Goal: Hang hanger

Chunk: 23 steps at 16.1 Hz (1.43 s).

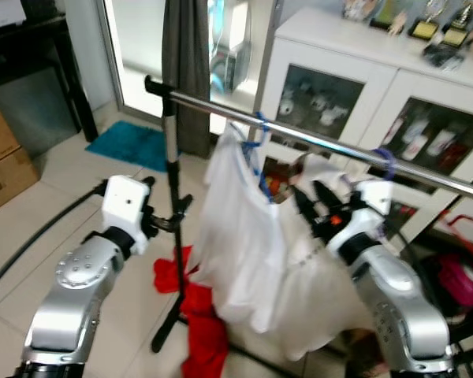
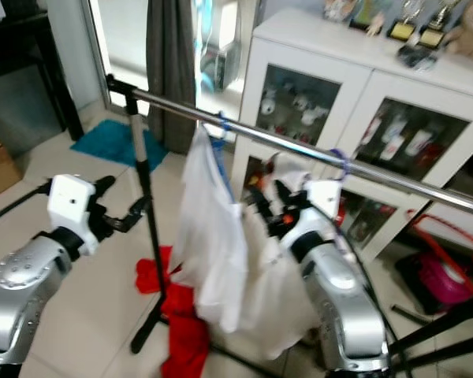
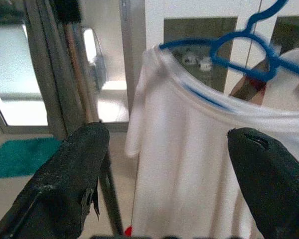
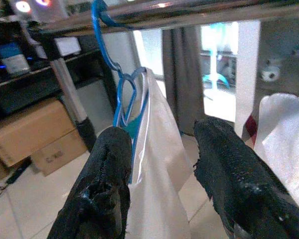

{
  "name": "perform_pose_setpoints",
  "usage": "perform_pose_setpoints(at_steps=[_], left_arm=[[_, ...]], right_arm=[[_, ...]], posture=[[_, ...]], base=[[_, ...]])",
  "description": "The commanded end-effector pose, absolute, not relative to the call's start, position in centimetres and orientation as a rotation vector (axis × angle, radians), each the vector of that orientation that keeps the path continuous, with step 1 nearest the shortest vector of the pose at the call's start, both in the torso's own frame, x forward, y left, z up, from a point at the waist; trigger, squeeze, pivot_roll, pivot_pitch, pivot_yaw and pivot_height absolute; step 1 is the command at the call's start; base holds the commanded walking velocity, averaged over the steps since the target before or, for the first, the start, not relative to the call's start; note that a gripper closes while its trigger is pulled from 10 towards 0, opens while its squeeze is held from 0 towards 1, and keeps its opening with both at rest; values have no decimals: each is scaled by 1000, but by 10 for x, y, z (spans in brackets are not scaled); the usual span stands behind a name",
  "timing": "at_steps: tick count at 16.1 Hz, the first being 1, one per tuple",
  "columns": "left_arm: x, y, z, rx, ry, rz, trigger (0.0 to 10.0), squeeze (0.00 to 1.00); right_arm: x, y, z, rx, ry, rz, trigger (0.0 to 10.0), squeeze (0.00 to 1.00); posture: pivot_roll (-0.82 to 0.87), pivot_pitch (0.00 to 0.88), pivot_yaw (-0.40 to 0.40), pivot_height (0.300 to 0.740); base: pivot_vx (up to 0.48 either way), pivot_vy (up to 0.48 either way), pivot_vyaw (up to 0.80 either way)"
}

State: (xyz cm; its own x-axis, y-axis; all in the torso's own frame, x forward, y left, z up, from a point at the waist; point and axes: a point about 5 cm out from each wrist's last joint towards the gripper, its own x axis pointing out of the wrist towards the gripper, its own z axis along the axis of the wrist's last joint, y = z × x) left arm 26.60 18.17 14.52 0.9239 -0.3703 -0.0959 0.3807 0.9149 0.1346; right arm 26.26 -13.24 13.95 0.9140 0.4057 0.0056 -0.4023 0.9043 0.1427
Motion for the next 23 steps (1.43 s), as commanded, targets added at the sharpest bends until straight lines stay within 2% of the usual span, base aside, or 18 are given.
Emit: perform_pose_setpoints(at_steps=[1,4,5,6,7,9,11,15,18,19,20,21,22,23], left_arm=[[265,173,147,150,58,-422,10000,0],[266,176,148,160,58,-431,10000,0],[270,180,154,145,38,-454,10000,0],[270,181,158,136,24,-472,10000,0],[270,183,169,106,12,-548,10000,0],[260,178,171,90,50,-686,10000,0],[258,176,174,74,52,-720,10000,0],[257,166,178,46,86,-863,10000,0],[257,161,180,33,109,-929,10000,0],[258,160,181,31,111,-938,10000,0],[258,159,181,32,113,-944,10000,0],[258,159,181,32,116,-949,10000,0],[258,158,182,32,117,-952,10000,0],[258,158,182,32,118,-954,10000,0]], right_arm=[[259,-141,143,132,14,400,10000,0],[257,-138,147,98,-10,427,10000,0],[258,-140,149,80,-11,437,10000,43],[258,-141,150,67,-9,442,10000,180],[259,-147,152,40,-3,429,10000,1000],[264,-158,158,27,-13,343,10000,1000],[267,-166,161,31,-23,280,10000,1000],[271,-177,155,-6,96,213,10000,1000],[267,-180,147,-34,211,229,10000,1000],[265,-178,149,-27,217,275,10000,949],[262,-178,152,-9,222,308,10000,612],[259,-179,155,14,237,351,10000,161],[253,-181,159,9,259,432,10000,0],[250,-184,161,5,272,476,10000,0]], posture=[[-14,0,-74,740],[-19,0,-84,740],[-17,0,-96,740],[-17,0,-96,740],[-17,0,-97,740],[-17,0,-97,740],[-21,0,-91,740],[-21,0,-91,740],[-29,0,-84,740],[-30,0,-83,740],[-31,0,-83,740],[-33,0,-81,740],[-34,0,-80,740],[-34,0,-80,740]], base=[[0,-330,0],[0,-87,0],[0,0,0],[0,0,0],[0,0,0],[0,0,0],[0,0,0],[0,0,0],[0,0,0],[0,0,0],[0,0,0],[0,0,0],[0,0,0],[0,0,0]])
